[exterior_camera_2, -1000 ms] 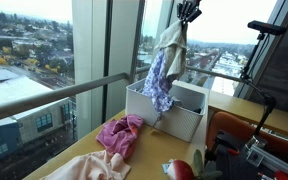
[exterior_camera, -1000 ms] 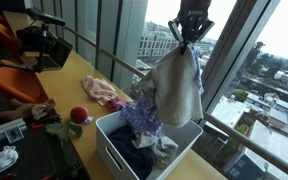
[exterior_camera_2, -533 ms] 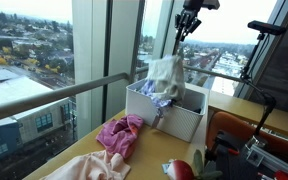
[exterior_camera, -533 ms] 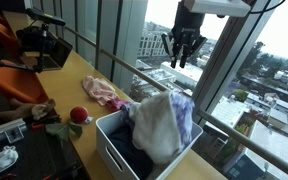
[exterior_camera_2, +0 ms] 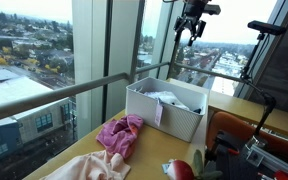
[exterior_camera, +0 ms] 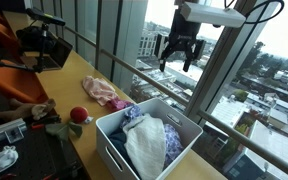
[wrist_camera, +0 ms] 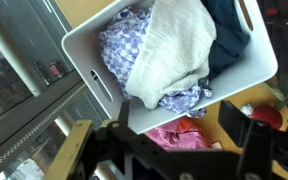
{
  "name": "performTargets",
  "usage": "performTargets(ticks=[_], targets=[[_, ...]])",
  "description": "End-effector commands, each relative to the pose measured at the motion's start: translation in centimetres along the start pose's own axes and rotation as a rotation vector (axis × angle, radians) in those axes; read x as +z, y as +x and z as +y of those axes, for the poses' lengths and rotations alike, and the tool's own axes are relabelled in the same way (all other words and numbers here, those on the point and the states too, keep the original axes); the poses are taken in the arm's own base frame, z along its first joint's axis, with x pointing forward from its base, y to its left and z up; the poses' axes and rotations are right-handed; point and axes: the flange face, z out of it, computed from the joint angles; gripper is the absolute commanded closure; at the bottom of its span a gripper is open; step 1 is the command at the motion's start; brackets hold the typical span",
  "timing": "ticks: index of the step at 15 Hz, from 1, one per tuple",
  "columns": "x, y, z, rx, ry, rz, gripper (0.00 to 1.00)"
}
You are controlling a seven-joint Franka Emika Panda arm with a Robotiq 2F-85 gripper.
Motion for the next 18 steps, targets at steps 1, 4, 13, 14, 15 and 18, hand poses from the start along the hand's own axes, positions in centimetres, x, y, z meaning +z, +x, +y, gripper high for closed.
performTargets(ticks=[1,4,13,14,15,18], targets=[[0.2,0.2,-2.1,-0.024,0.024,0.026,0.00],[1.6,2.2,-4.7,-0.065,0.050,0.028,0.00],[6.8,11.5,-12.7,-0.228,0.111,0.030,0.00],[7.7,12.7,-13.7,-0.250,0.109,0.027,0.00],[8.4,13.7,-14.4,-0.274,0.100,0.024,0.00],[12.0,16.5,-16.6,-0.326,0.089,0.007,0.00]])
